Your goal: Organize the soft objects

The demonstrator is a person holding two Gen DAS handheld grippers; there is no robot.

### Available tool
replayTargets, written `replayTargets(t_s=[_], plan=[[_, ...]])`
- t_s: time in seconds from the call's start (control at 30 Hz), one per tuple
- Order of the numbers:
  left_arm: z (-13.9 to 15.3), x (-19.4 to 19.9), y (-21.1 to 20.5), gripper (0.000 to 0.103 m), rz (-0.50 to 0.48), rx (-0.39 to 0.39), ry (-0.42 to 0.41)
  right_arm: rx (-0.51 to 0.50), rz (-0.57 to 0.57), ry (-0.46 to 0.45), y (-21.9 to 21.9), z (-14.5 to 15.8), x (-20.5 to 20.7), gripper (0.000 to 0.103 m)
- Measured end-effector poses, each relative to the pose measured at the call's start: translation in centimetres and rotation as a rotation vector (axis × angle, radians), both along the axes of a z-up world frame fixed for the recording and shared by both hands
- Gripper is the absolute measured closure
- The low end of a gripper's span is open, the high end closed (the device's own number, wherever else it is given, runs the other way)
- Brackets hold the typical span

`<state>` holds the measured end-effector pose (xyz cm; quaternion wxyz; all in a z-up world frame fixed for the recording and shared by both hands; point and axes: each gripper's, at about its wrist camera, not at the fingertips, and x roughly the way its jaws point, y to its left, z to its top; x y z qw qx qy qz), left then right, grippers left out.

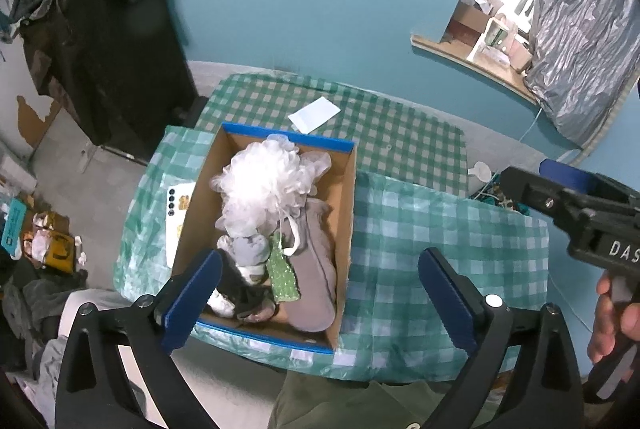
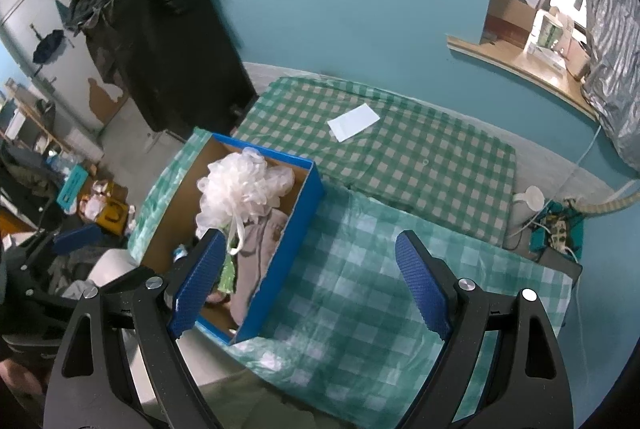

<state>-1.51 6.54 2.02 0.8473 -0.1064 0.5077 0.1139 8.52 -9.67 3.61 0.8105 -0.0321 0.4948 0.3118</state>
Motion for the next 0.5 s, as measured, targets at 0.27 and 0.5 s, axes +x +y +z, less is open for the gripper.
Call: replayTargets(t_s=[0.27, 0.5], plan=[[0.2, 0.3, -1.0, 0.003, -0.028, 0.056, 0.018, -0.001, 0.001, 0.004, -0.4, -0.1, -0.2, 0.016], [0.2, 0.3, -1.4, 0.003, -0.014, 0.036, 0.026, -0.001, -0.017, -0.001, -1.4, 0.0, -0.3, 0.016]])
